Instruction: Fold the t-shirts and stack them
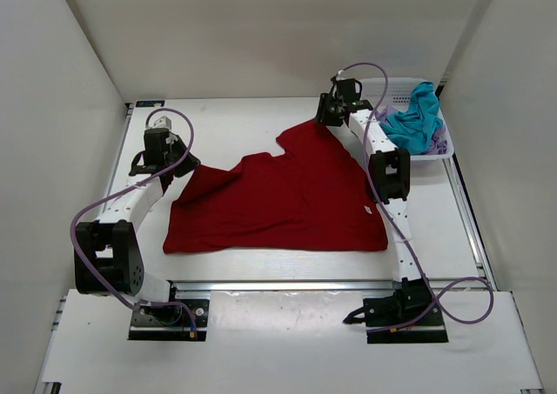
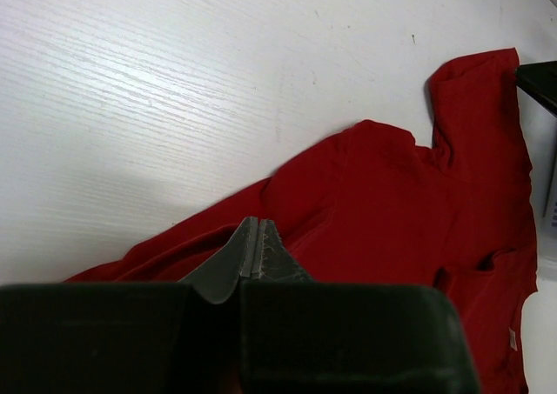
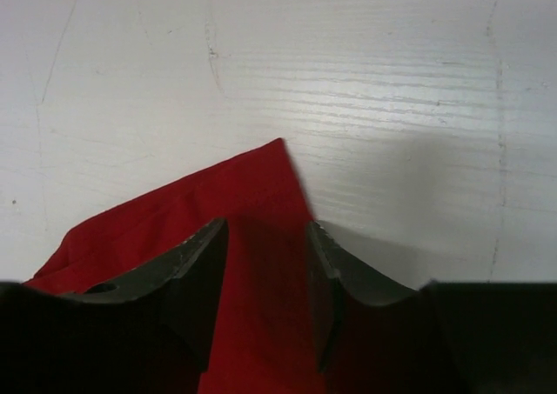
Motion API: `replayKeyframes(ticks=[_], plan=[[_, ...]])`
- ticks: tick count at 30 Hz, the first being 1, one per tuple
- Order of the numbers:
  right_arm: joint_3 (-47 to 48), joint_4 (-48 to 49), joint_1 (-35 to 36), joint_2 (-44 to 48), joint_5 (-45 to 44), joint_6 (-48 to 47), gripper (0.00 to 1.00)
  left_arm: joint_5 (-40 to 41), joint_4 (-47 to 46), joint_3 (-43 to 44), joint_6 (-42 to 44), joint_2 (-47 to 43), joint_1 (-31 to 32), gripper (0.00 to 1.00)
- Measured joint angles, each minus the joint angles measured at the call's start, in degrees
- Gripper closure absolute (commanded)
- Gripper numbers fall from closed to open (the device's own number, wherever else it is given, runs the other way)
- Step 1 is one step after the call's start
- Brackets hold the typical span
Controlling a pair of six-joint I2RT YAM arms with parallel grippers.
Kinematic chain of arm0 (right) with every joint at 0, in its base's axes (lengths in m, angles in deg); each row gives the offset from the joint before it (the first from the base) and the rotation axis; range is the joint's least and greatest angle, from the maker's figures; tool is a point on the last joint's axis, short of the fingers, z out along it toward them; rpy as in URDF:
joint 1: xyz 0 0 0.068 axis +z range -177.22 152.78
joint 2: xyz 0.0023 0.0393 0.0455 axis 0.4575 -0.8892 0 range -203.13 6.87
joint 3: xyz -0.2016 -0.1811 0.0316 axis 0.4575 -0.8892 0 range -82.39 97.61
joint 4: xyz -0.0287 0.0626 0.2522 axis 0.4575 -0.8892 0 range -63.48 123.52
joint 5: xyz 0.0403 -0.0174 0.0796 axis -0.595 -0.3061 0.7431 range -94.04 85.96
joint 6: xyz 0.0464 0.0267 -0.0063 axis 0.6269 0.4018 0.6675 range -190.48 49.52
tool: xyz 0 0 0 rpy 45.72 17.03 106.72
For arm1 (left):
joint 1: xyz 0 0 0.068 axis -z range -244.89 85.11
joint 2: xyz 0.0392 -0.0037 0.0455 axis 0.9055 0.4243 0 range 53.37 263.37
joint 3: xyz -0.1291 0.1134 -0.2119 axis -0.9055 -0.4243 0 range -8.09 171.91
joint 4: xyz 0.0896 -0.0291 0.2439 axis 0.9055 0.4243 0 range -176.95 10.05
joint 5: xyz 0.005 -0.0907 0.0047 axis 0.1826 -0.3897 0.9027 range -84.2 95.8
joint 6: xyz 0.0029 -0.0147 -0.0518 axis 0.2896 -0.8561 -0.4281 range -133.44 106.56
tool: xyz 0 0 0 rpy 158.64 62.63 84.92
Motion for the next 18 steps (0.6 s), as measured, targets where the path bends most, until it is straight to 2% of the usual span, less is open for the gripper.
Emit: replayKeyframes(ticks=[5, 9, 11, 18], plan=[[0.3, 0.4, -0.5, -0.5, 1.2, 1.0, 0.67, -0.3, -0.1, -0.1, 0.0, 0.0, 0.0, 1.0], [0.3, 0.4, -0.6, -0.5, 1.3, 2.1, 0.55, -0.4, -0.2, -0.1, 0.0, 0.0, 0.0, 1.0], [0.3, 0.6, -0.6, -0.5, 1.4, 2.3, 0.53, -0.4, -0.2, -0.1, 0.0, 0.0, 0.0, 1.0], [0.3, 0.7, -1.3, -0.7, 3.9, 4.6, 0.6, -0.7, -0.3, -0.2, 0.0, 0.0, 0.0, 1.0]])
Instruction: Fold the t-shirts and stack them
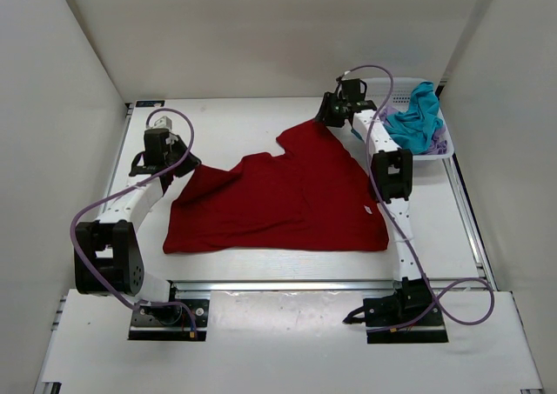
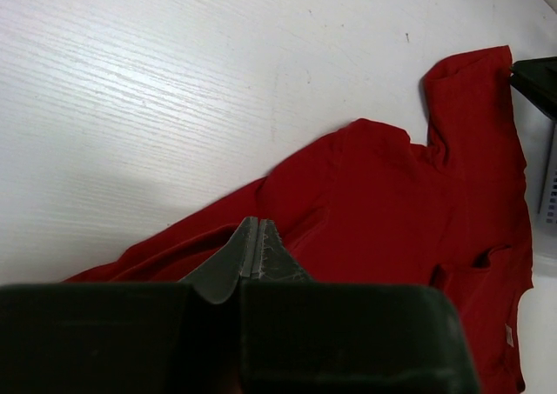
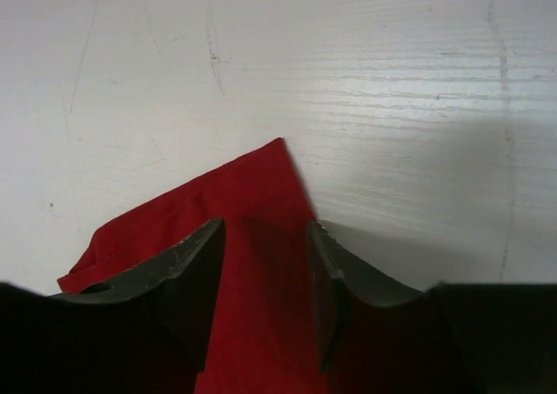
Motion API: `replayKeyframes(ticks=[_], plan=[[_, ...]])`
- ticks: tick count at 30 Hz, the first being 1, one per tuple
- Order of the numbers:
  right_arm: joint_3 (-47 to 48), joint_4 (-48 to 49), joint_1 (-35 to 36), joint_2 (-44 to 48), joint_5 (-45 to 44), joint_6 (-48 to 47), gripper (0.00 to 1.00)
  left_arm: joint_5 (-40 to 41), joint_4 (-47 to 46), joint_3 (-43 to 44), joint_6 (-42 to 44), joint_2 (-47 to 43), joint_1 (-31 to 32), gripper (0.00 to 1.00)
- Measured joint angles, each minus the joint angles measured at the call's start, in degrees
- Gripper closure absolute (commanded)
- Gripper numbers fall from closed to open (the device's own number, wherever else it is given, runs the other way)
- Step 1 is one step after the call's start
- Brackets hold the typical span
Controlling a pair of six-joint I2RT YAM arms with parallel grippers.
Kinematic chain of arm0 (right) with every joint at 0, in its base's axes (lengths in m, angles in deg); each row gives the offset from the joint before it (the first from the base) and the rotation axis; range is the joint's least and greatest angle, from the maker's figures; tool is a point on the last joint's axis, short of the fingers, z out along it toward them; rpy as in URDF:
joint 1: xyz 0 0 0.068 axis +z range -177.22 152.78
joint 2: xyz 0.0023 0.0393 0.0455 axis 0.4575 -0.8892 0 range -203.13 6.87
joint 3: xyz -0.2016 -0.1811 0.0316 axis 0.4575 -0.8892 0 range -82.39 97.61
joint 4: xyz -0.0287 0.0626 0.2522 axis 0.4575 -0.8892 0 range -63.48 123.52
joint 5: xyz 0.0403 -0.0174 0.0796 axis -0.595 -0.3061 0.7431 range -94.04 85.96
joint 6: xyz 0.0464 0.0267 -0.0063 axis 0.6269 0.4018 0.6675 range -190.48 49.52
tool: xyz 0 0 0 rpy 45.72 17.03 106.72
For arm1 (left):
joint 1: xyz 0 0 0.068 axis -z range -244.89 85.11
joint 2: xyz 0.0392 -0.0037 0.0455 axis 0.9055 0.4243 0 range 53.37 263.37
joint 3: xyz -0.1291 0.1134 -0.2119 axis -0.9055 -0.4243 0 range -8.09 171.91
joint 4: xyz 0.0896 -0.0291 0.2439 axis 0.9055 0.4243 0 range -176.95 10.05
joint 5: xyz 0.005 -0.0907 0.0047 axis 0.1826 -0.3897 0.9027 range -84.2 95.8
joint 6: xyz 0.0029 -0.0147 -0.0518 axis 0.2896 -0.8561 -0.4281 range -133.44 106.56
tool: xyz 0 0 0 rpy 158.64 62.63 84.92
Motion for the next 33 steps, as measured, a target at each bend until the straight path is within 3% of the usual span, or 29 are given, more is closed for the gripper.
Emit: replayKeyframes(ticks=[13, 14, 16, 17, 18, 25, 33], plan=[[1.2, 1.6, -2.6, -2.5, 8.0, 4.6, 0.99, -0.5, -1.1, -0.8, -0.2, 0.0, 0.0, 1.0], [1.2, 1.6, -2.5, -2.6, 8.2, 4.7, 0.98, -0.5, -1.1, -0.8, -0.2, 0.0, 0.0, 1.0], [1.2, 1.6, -2.4, -2.6, 8.5, 4.9, 0.83, -0.5, -1.1, -0.8, -0.2, 0.0, 0.0, 1.0], [1.5, 1.5, -2.3, -2.6, 8.4, 4.9, 0.69, -0.5, -1.1, -0.8, -0.2, 0.0, 0.0, 1.0], [2.1, 1.1, -2.1, -2.6, 8.1, 4.8, 0.61, -0.5, -1.1, -0.8, -0.2, 0.0, 0.0, 1.0], [3.5, 1.2, -1.3, -2.5, 1.9, 2.3, 0.55, -0.6, -1.2, -0.8, -0.2, 0.0, 0.0, 1.0], [3.6, -1.8, -2.5, -2.3, 3.2, 2.4, 0.57, -1.5, -1.4, -0.8, -0.6, 0.1, -0.1, 1.0]])
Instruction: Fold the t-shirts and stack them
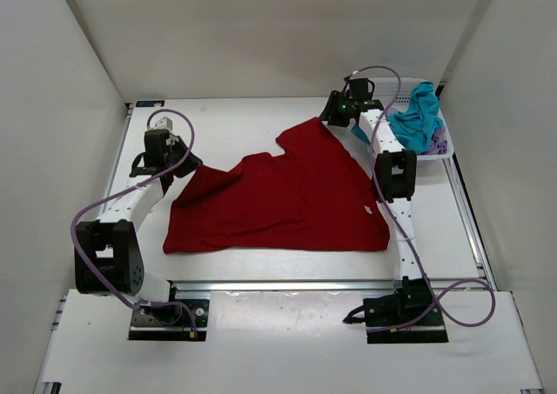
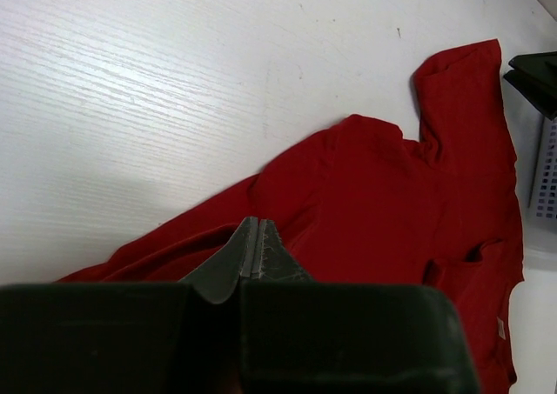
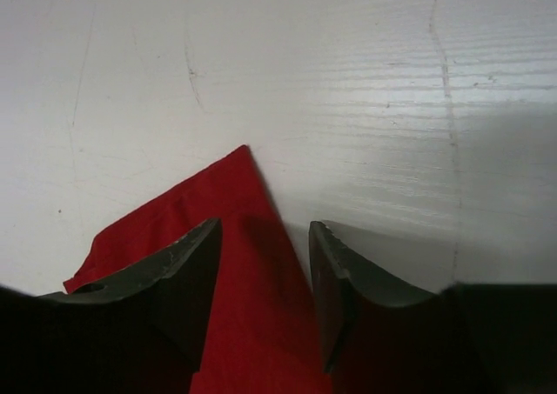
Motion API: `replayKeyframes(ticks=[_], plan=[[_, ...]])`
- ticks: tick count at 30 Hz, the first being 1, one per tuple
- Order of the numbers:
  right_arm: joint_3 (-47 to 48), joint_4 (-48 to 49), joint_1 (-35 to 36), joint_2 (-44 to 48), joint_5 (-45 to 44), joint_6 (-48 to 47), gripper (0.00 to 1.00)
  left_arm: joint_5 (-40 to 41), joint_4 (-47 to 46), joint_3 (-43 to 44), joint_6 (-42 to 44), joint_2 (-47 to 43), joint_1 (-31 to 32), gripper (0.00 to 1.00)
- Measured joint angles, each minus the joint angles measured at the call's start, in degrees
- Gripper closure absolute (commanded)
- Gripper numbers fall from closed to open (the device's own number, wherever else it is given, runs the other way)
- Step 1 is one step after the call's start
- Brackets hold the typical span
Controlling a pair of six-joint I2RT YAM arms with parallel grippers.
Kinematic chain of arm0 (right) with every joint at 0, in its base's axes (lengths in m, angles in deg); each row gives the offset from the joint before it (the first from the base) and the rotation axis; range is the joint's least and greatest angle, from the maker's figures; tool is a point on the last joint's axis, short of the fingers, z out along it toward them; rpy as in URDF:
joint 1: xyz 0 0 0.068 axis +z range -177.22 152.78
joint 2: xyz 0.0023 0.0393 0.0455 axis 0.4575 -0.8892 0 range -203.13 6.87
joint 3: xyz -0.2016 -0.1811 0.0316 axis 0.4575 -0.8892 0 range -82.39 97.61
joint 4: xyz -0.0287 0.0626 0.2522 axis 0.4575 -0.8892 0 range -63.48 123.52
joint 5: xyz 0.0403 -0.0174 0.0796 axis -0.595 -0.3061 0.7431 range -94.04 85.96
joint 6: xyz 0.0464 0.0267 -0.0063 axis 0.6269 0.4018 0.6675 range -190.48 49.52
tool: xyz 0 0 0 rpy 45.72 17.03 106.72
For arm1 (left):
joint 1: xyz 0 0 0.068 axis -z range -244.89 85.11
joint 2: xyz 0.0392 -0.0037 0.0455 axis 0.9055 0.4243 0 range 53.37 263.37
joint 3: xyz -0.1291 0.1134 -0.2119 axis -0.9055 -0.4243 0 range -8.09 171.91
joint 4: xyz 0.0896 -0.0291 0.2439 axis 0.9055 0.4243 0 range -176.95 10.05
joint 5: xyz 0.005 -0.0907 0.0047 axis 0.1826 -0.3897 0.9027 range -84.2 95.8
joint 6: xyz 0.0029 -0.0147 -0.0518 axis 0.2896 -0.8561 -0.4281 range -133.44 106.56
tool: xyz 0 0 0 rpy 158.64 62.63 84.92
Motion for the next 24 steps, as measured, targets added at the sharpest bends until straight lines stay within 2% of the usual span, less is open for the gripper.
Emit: replayKeyframes(ticks=[9, 11, 16, 19, 20, 22, 24], plan=[[-0.6, 0.1, -0.4, -0.3, 4.2, 1.4, 0.77, -0.2, -0.6, 0.0, -0.1, 0.0, -0.3, 1.0], [-0.6, -0.1, -0.5, -0.3, 5.0, 1.8, 0.84, -0.3, -0.6, 0.0, -0.1, 0.0, -0.3, 1.0], [-0.6, -0.5, -0.5, -0.4, 6.0, 2.3, 0.91, -0.3, -0.6, 0.0, -0.2, 0.0, -0.3, 1.0], [-0.6, -0.3, -0.4, -0.6, 6.4, 2.6, 1.0, -0.2, -0.6, 0.0, -0.2, 0.0, -0.3, 1.0], [-0.6, -0.2, -0.4, -0.6, 6.6, 2.7, 1.0, -0.3, -0.6, 0.0, -0.2, 0.0, -0.3, 1.0], [-0.6, 0.3, -0.4, -0.9, 6.9, 3.2, 0.92, -0.3, -0.6, 0.0, -0.2, 0.0, -0.3, 1.0], [-0.6, 0.9, -0.4, -1.2, 7.6, 3.9, 0.65, -0.2, -0.6, 0.0, -0.2, 0.0, -0.3, 1.0]])
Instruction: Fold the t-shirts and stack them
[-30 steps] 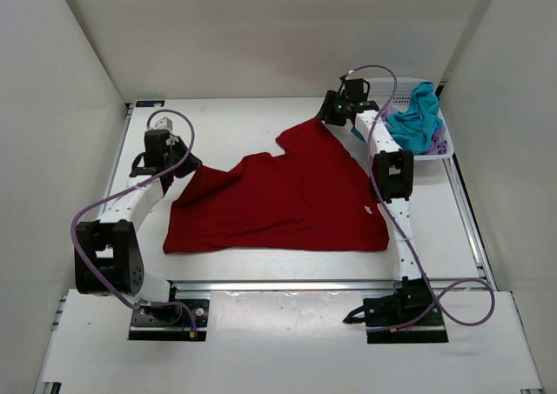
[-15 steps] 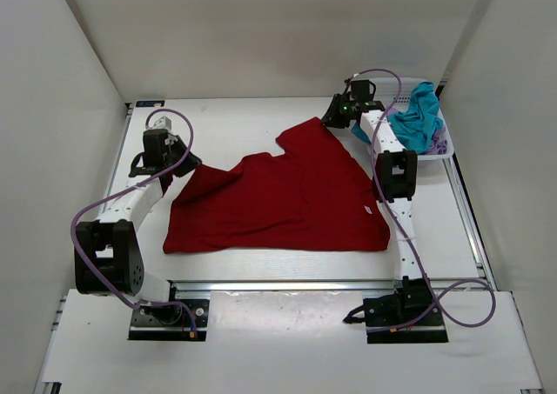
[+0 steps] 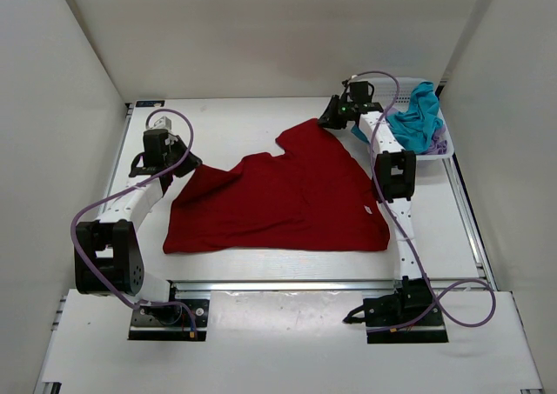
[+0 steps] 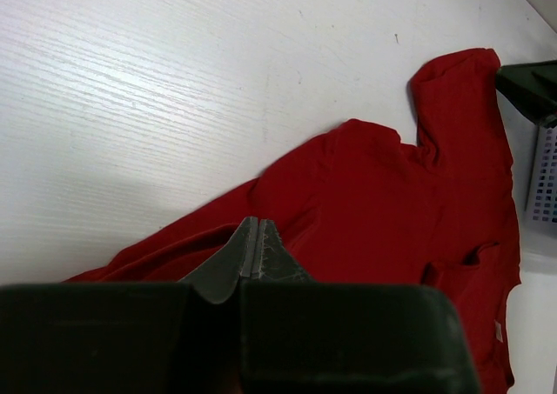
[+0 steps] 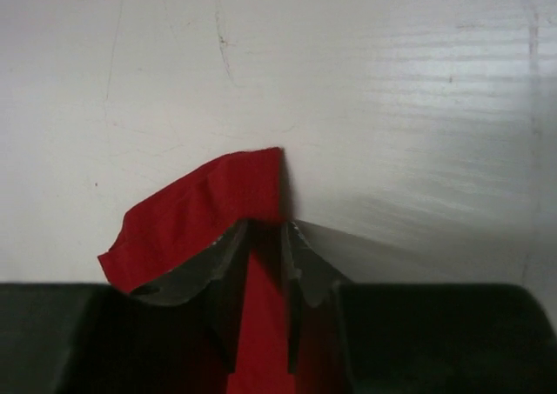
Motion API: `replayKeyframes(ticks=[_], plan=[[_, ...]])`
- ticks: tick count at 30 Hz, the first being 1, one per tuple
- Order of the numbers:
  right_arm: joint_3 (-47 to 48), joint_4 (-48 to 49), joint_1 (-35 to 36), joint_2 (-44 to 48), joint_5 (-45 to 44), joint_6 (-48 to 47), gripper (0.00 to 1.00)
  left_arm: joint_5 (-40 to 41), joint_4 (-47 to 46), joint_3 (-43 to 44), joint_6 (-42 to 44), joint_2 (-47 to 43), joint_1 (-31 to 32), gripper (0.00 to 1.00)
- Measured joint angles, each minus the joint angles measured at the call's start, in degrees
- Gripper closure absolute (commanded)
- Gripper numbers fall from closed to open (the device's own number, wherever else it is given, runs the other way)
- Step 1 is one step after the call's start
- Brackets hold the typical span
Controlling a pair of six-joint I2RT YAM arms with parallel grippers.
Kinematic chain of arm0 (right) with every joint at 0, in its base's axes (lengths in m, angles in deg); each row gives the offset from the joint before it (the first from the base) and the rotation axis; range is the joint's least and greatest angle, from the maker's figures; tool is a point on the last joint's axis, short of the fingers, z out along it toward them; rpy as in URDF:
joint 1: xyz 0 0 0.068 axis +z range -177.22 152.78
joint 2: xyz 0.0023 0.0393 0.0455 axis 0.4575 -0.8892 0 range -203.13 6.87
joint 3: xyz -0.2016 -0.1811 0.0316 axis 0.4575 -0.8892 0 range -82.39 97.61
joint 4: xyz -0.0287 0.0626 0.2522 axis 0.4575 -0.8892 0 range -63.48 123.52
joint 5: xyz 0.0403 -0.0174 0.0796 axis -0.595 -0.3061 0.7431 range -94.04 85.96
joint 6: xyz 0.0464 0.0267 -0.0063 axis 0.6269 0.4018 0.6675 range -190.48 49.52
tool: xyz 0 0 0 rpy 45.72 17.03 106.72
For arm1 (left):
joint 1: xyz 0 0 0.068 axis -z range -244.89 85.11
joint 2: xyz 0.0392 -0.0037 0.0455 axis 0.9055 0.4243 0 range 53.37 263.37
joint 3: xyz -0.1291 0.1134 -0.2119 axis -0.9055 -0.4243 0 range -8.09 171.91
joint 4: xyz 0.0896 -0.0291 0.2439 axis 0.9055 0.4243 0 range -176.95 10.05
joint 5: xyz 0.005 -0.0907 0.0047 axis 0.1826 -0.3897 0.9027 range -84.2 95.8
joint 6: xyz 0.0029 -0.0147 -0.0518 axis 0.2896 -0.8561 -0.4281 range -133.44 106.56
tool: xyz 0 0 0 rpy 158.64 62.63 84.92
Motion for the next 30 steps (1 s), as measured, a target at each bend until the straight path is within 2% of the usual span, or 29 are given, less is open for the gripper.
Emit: replayKeyframes(ticks=[2, 6, 13, 16, 21, 30], plan=[[0.0, 1.3, 0.0, 0.0, 1.3, 0.2, 0.59, 0.0, 0.0, 0.0, 0.0, 0.0, 0.0, 1.0], [0.0, 2.5, 0.0, 0.0, 2.3, 1.0, 0.56, 0.0, 0.0, 0.0, 0.0, 0.0, 0.0, 1.0], [0.0, 2.7, 0.0, -0.8, 2.7, 2.1, 0.9, 0.0, -0.2, -0.5, 0.0, 0.0, 0.0, 1.0], [0.2, 2.8, 0.0, -1.0, 2.5, 2.3, 1.0, 0.0, -0.2, -0.6, 0.0, 0.0, 0.0, 1.0], [1.7, 1.9, 0.1, -1.6, 1.6, 2.4, 1.0, 0.0, -0.2, -0.6, 0.2, 0.0, 0.0, 1.0], [9.9, -9.1, 0.8, -2.2, -2.8, -3.6, 1.0, -0.2, -0.4, -0.6, -0.1, 0.9, -2.3, 1.0]])
